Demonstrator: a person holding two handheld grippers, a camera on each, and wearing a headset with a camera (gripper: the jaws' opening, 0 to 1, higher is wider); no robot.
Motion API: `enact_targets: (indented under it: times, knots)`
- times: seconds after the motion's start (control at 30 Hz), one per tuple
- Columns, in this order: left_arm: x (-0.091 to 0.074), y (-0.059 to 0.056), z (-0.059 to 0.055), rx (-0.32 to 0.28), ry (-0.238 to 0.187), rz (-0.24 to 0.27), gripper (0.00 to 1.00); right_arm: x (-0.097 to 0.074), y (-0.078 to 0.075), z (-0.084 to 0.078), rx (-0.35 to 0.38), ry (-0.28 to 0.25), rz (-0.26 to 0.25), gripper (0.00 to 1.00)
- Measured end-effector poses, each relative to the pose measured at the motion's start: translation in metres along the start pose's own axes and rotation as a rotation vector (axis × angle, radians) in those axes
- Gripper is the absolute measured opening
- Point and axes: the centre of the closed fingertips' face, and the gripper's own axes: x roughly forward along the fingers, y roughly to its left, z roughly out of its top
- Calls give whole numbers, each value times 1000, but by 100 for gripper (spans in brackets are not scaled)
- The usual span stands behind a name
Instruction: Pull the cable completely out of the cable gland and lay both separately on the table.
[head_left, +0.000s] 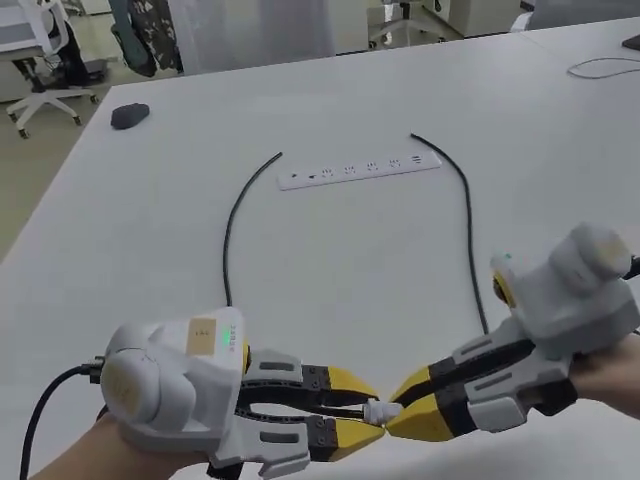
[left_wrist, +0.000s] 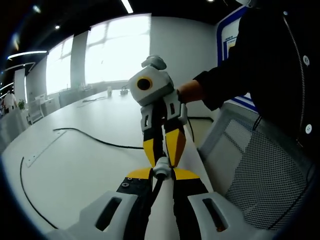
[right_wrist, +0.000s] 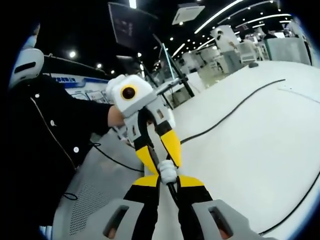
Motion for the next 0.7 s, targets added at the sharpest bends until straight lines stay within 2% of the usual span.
enact_targets:
  times: [0.27,0.3,0.43,0.47,0.6,0.63,0.7]
  knots:
    - [1,6,-5,-107,7,7,15,2,-3,-1,-245,18,-105,7]
    - [1,6,-5,-105,6,7,15,2,-4,0,-292,21,-123,7]
    - [1,8,-6,-172,-1,12,15,3,-4,0,-470,43,-186,7]
    - [1,8,-6,-175,0,12,15,4,-4,-1,-483,48,-196,7]
    - [3,6,-8,-171,8,9,15,5,-4,-4,-608,82,-231,7]
    - [3,6,-8,-170,12,6,15,6,-3,-7,-604,85,-229,7]
    - [3,5,-11,-176,15,6,15,6,-4,-7,-643,98,-243,7]
